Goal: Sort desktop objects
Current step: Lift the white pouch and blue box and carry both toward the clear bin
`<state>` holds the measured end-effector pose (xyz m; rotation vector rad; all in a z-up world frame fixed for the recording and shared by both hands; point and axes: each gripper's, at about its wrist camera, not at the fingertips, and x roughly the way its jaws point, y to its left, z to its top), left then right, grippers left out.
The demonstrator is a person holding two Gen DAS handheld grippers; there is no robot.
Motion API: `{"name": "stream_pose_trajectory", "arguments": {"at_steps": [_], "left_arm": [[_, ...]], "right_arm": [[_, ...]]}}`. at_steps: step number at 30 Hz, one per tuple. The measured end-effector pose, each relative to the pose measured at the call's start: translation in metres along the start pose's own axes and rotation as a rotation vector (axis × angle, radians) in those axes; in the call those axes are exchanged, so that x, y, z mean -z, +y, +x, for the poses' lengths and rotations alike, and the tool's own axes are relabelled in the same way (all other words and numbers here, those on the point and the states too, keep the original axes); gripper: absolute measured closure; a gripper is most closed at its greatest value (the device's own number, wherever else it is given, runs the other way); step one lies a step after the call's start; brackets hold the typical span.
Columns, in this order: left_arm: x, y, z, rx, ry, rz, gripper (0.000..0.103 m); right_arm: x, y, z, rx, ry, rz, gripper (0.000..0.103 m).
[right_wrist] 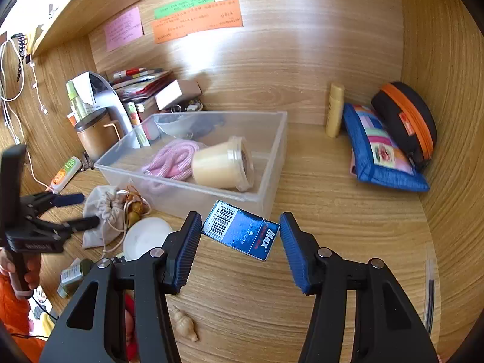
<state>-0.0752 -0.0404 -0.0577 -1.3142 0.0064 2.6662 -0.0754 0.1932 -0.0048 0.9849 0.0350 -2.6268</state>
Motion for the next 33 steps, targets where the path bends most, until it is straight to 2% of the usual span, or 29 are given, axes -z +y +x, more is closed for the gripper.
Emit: {"name": "stream_pose_trajectory", "arguments": {"at_steps": [3, 4, 5, 8, 12, 14, 20, 26, 33], "left_arm": [[0.0, 0.001, 0.02, 0.018, 0.082, -0.004, 0.014], [0.0, 0.001, 0.024, 0.006, 0.094, -0.001, 0.009], [0.0, 0.0, 0.027, -0.003, 0.102, 0.005, 0.008], [-0.001, -0.003, 0.033, -0.037, 0.099, 0.032, 0.007], [-0.001, -0.002, 0.036, -0.045, 0.063, 0.036, 0.008], [-0.001, -0.003, 0.033, -0.054, 0.043, 0.045, 0.023], [-0.001, 0.004, 0.026, -0.054, 0.007, 0.038, 0.046], [0.001, 0.017, 0.013, -0.014, -0.031, -0.024, 0.058], [-0.001, 0.022, -0.009, -0.03, -0.085, -0.048, 0.061]], "right_arm": [[-0.004, 0.006, -0.005, 0.001, -0.021, -0.024, 0.053], [-0.006, 0.007, -0.006, 0.0, -0.026, -0.03, 0.053], [-0.008, 0.008, -0.008, 0.0, -0.032, -0.035, 0.053], [-0.012, 0.013, -0.009, -0.002, -0.042, -0.049, 0.053], [-0.017, 0.018, -0.005, -0.011, -0.042, -0.06, 0.053], [-0.019, 0.02, -0.002, -0.017, -0.042, -0.063, 0.053], [-0.028, 0.028, 0.006, -0.026, -0.048, -0.084, 0.053], [-0.04, 0.038, 0.014, -0.04, -0.057, -0.106, 0.053], [-0.048, 0.048, 0.021, -0.06, -0.057, -0.122, 0.053]]}}
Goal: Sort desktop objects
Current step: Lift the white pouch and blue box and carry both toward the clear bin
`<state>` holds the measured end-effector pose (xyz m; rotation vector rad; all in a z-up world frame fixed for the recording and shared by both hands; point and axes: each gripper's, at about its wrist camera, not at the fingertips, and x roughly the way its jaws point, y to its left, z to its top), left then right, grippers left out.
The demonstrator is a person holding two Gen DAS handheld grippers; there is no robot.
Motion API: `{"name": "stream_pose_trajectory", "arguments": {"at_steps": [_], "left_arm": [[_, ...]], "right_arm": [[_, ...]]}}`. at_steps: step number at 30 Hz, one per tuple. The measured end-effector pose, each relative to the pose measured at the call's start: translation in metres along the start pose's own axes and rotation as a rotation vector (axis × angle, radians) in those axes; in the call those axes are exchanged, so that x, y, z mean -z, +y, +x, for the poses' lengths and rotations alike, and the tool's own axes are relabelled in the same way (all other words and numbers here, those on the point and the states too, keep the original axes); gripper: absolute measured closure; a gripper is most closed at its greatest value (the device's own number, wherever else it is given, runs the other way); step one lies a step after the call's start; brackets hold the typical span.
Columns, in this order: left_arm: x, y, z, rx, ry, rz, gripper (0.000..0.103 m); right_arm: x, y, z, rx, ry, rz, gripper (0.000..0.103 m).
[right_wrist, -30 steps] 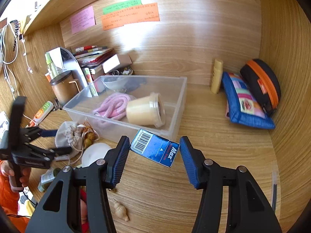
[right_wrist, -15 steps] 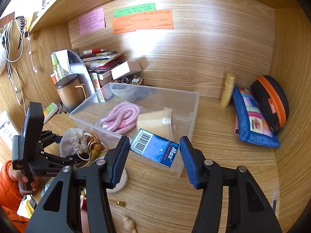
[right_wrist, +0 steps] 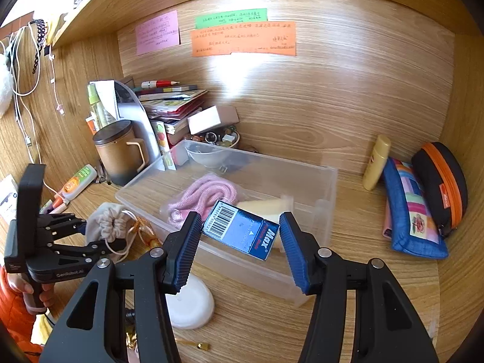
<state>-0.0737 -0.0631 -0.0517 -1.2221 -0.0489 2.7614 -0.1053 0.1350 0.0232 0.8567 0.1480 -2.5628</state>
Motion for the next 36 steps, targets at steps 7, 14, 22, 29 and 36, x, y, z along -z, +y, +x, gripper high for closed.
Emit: {"name": "stream_pose_trajectory", "arguments": {"at_steps": [7, 14, 22, 29, 36], "left_arm": [[-0.009, 0.002, -0.017, 0.002, -0.048, 0.013, 0.061], [-0.015, -0.001, -0.025, 0.013, -0.071, 0.021, 0.061], [-0.012, -0.004, -0.031, 0.056, -0.082, 0.016, 0.065], [-0.002, -0.008, -0.04, 0.073, -0.072, -0.002, 0.066], [-0.02, -0.013, -0.059, 0.075, -0.142, 0.036, 0.066]], "right_arm": [[-0.003, 0.002, 0.004, -0.01, 0.004, 0.005, 0.053], [-0.005, 0.003, 0.008, -0.004, 0.01, -0.001, 0.053], [-0.008, 0.002, 0.011, -0.02, 0.009, 0.008, 0.053], [-0.009, 0.006, 0.016, -0.034, 0.017, 0.011, 0.053], [-0.011, 0.007, 0.02, -0.039, 0.024, 0.011, 0.053]]}}
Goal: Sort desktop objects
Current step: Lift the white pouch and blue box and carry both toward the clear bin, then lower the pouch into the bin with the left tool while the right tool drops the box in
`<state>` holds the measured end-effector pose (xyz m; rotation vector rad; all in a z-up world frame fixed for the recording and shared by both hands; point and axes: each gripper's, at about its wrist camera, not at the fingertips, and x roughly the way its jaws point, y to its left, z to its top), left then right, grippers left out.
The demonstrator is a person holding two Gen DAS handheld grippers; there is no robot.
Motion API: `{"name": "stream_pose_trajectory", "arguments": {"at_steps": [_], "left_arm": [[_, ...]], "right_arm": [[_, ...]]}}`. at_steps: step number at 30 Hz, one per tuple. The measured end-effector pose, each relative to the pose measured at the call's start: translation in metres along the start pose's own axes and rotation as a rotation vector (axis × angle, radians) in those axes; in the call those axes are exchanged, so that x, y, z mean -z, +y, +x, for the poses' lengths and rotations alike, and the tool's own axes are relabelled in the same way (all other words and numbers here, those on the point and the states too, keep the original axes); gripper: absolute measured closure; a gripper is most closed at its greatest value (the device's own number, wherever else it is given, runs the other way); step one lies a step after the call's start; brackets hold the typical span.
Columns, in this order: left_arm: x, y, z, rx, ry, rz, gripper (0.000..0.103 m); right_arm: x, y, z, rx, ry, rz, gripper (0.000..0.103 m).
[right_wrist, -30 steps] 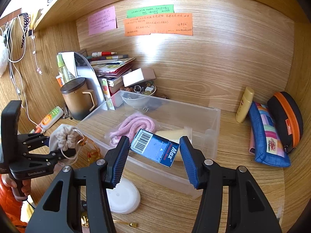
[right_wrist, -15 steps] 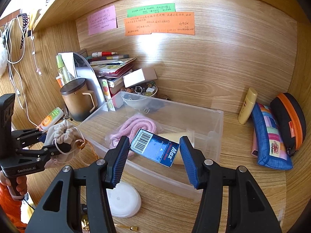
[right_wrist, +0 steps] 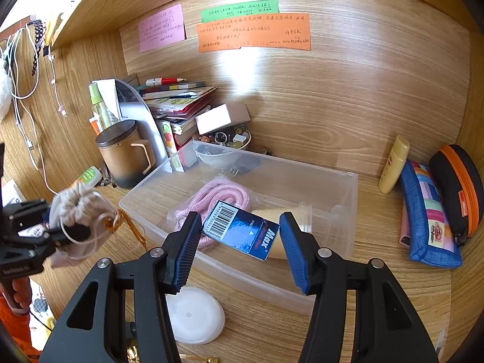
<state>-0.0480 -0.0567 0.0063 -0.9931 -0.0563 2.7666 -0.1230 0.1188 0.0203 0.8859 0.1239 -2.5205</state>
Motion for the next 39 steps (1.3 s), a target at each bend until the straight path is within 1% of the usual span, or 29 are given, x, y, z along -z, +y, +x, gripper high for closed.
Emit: {"name": "stream_pose_trajectory", "arguments": {"at_steps": [3, 14, 16, 20, 29, 39], "left_arm": [[-0.009, -0.002, 0.007, 0.003, -0.002, 0.019, 0.066], [-0.037, -0.011, 0.029, 0.08, 0.0, 0.066, 0.066], [-0.04, -0.012, 0.037, 0.093, 0.015, 0.067, 0.066], [-0.042, -0.013, 0.055, 0.104, 0.051, 0.073, 0.066], [-0.047, -0.007, 0.078, 0.128, 0.081, 0.069, 0.066], [-0.05, -0.002, 0.103, 0.143, 0.119, 0.053, 0.065]], "right_arm": [[-0.001, -0.001, 0.003, 0.0, 0.007, 0.002, 0.053], [-0.003, -0.002, 0.022, 0.002, 0.049, -0.008, 0.053], [-0.003, 0.0, 0.027, -0.004, 0.057, -0.012, 0.053], [-0.005, 0.005, 0.034, -0.016, 0.07, -0.024, 0.053], [-0.004, 0.007, 0.05, -0.034, 0.108, -0.023, 0.053], [-0.003, 0.006, 0.06, -0.049, 0.129, -0.014, 0.053]]}}
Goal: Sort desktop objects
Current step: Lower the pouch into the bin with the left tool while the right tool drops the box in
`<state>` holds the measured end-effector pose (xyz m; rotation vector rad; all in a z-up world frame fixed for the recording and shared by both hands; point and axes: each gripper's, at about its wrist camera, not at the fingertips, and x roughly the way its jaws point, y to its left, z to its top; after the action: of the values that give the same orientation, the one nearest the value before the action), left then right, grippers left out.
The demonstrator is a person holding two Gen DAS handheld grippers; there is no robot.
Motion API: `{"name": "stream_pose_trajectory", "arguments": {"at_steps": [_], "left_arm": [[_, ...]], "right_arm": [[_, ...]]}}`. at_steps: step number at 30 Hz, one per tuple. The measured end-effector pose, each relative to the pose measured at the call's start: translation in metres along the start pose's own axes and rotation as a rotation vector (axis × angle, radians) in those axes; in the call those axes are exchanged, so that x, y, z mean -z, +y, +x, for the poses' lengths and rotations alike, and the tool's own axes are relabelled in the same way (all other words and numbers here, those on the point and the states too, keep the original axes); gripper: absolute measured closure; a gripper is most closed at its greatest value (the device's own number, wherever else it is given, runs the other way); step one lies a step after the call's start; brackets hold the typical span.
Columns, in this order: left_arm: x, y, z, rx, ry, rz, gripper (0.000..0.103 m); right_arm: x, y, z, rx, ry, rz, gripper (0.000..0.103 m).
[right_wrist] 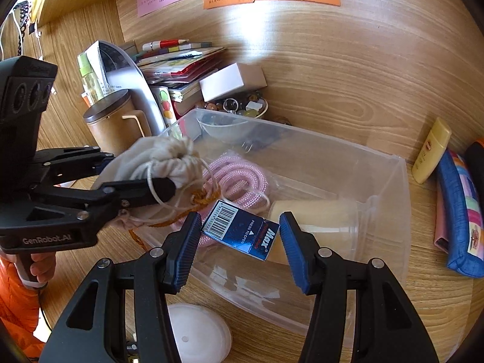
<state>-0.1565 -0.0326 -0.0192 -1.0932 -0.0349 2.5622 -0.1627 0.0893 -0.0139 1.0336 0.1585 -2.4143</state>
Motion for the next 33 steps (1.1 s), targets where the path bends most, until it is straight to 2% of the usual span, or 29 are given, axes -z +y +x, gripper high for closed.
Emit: {"name": "stream_pose_trajectory", "arguments": {"at_steps": [3, 11, 15, 17, 21, 28, 33], "left_arm": [[0.0, 0.002, 0.002, -0.001, -0.002, -0.001, 0.064], [0.0, 0.008, 0.009, -0.001, 0.009, -0.022, 0.05], [-0.001, 0.009, 0.009, -0.002, 0.011, -0.027, 0.049], [-0.002, 0.009, 0.009, -0.011, 0.012, -0.028, 0.044], [-0.003, 0.009, 0.004, -0.019, -0.002, -0.028, 0.042], [-0.003, 0.009, -0.012, -0.042, -0.039, -0.038, 0.03], [-0.001, 0.009, -0.026, -0.064, -0.067, -0.041, 0.023]], "right_arm": [[0.0, 0.0, 0.0, -0.008, -0.001, 0.001, 0.053], [0.0, 0.003, 0.001, 0.005, -0.007, -0.007, 0.052], [0.0, 0.004, 0.001, 0.004, -0.005, -0.01, 0.052], [0.0, 0.005, 0.001, -0.002, -0.004, -0.008, 0.049], [0.001, 0.004, 0.001, -0.012, -0.001, -0.001, 0.049], [0.002, 0.004, -0.001, -0.014, -0.002, -0.002, 0.048], [0.001, 0.009, -0.014, 0.014, -0.042, -0.019, 0.035]]}}
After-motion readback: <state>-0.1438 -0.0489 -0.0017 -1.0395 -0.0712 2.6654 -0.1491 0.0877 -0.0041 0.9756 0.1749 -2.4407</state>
